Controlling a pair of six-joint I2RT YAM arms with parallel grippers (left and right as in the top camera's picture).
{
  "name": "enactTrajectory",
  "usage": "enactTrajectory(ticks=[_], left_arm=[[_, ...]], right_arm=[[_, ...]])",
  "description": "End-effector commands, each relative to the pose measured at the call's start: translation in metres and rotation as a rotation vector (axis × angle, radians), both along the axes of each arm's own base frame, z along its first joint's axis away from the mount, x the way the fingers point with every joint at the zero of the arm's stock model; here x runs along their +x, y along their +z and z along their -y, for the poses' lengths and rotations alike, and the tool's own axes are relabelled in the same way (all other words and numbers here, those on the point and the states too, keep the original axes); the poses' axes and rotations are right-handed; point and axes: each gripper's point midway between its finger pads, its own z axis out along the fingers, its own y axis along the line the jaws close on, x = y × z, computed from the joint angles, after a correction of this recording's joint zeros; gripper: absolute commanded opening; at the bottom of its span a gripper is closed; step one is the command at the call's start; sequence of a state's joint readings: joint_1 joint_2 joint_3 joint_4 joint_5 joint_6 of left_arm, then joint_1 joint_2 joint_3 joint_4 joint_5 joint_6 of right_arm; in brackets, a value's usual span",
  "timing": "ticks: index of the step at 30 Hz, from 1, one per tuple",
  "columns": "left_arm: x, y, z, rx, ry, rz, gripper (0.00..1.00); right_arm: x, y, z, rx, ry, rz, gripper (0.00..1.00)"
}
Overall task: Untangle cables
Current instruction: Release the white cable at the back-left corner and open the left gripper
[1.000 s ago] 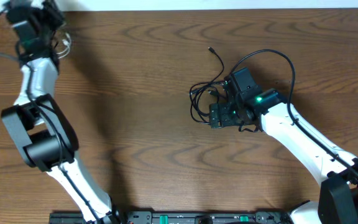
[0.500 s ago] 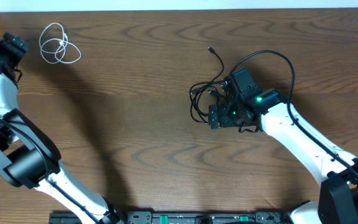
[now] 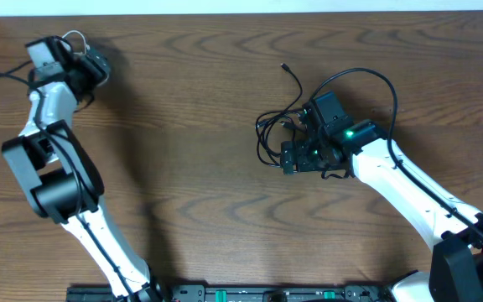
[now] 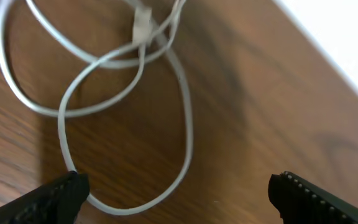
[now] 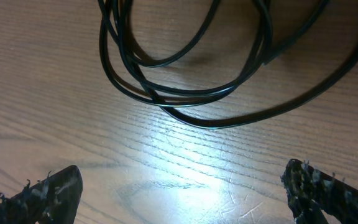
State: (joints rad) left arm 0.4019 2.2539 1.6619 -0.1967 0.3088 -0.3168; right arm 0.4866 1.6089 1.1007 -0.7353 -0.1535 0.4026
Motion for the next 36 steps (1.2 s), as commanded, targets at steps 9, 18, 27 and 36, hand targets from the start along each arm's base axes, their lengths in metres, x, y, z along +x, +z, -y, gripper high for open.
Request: enactTrajectory(ticks=[9, 18, 27, 36], left_arm=[[0.010, -0.060, -0.013, 0.003, 0.046, -0.003, 0.82], [0.039, 0.015, -0.024, 0.083, 0.036, 0.171, 0.72], [-0.004, 0.122, -0.064, 0.187, 0.112, 0.208, 0.98], [-0.043, 0.008, -0.048, 0.052, 0.090, -0.118, 0.98]], right_arm=[[0.000, 0.002, -0.001, 0.002, -0.001, 0.011, 0.99], [-0.005, 0.001, 0.001, -0.006, -0.008, -0.010, 0.99], [-0.008, 0.000, -0.003, -0.007, 0.010, -0.010, 0.99], [-0.006, 0.002, -0.009, 0.005, 0.020, 0.009, 0.99]])
